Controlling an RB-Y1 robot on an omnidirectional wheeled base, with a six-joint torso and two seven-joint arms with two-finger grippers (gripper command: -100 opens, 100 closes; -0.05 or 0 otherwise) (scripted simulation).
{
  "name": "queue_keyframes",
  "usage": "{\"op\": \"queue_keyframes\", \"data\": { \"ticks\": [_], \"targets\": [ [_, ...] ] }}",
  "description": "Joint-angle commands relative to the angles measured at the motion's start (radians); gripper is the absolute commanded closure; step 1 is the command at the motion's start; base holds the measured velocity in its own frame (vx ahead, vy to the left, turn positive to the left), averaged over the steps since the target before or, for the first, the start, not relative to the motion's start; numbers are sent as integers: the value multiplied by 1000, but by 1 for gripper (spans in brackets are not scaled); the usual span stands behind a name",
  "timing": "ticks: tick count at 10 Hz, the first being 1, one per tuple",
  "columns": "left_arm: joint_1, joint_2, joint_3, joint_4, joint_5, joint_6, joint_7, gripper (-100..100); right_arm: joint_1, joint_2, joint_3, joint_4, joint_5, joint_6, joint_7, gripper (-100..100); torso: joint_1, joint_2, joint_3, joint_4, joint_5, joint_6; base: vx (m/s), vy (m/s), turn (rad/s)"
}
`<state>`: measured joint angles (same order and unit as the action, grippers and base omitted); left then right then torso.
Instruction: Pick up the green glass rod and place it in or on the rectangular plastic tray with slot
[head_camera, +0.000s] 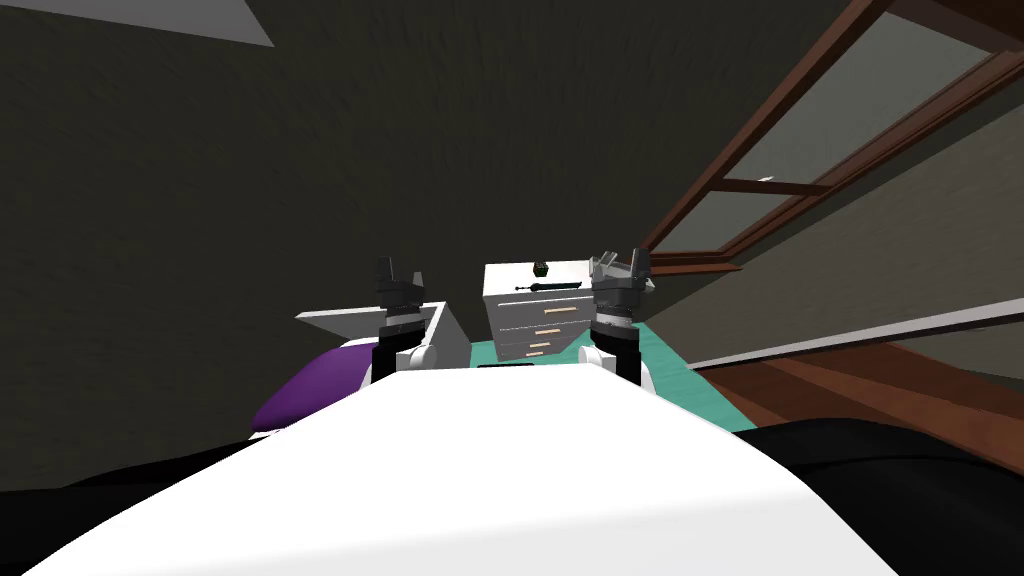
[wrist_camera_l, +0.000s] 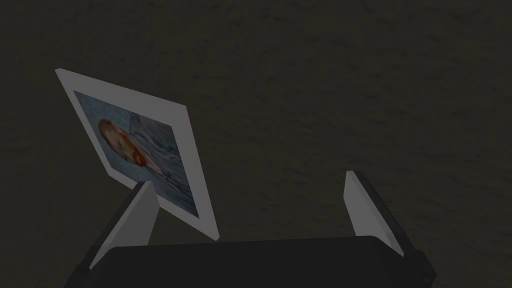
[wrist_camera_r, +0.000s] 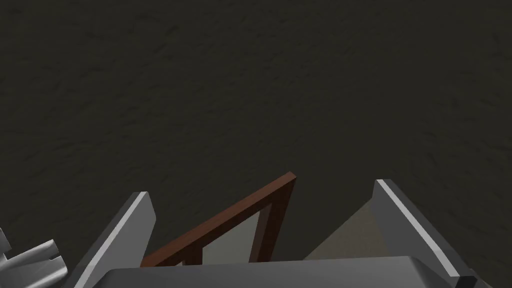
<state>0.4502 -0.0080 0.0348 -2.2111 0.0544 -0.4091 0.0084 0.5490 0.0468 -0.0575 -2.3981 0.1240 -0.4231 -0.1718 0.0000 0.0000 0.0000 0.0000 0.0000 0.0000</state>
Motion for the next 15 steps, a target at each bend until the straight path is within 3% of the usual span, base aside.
{"op": "queue_keyframes", "data": {
  "ticks": [1, 5, 8, 9, 10, 13, 14, 15],
  "targets": [
    [0, 0, 0, 0, 0, 0, 0, 0, -38, -43, -5, 19, -34, -24, 13, -100, 0, 0, 0, 0, 0, 0, -26, -1, 47],
    [0, 0, 0, 0, 0, 0, 0, 0, -155, -125, -27, 91, -145, -108, 60, -100, -1, 4, 3, 1, 0, 0, -68, -5, 71],
    [0, 0, 0, 0, 0, 0, 0, 0, -212, -143, -36, 117, -195, -137, 75, -100, -1, 3, 2, 1, 0, 0, -45, -2, 37],
    [0, 0, 0, 0, 0, 0, 0, 0, -252, -159, -46, 145, -237, -168, 93, -100, 0, 2, 1, 1, 0, 0, -54, 9, 75],
    [0, 0, 0, 0, 0, 0, 0, 0, -260, -159, -46, 145, -241, -168, 93, -100, 0, 3, 2, 1, 0, 0, -45, 6, 32],
    [0, 0, 0, 0, 0, 0, 0, 0, -348, -188, -71, 210, -330, -237, 130, -100, 0, 2, 2, 1, 0, 0, -46, 4, 56],
    [0, 0, 0, 0, 0, 0, 0, 0, -366, -188, -71, 210, -344, -237, 130, -100, 0, 3, 2, 1, 0, 0, -46, 6, 46],
    [0, 0, 0, 0, 0, 0, 0, 0, -408, -200, -86, 246, -382, -274, 151, -100, 0, 2, 1, 1, 0, 0, -63, 15, 84]
  ]
}}
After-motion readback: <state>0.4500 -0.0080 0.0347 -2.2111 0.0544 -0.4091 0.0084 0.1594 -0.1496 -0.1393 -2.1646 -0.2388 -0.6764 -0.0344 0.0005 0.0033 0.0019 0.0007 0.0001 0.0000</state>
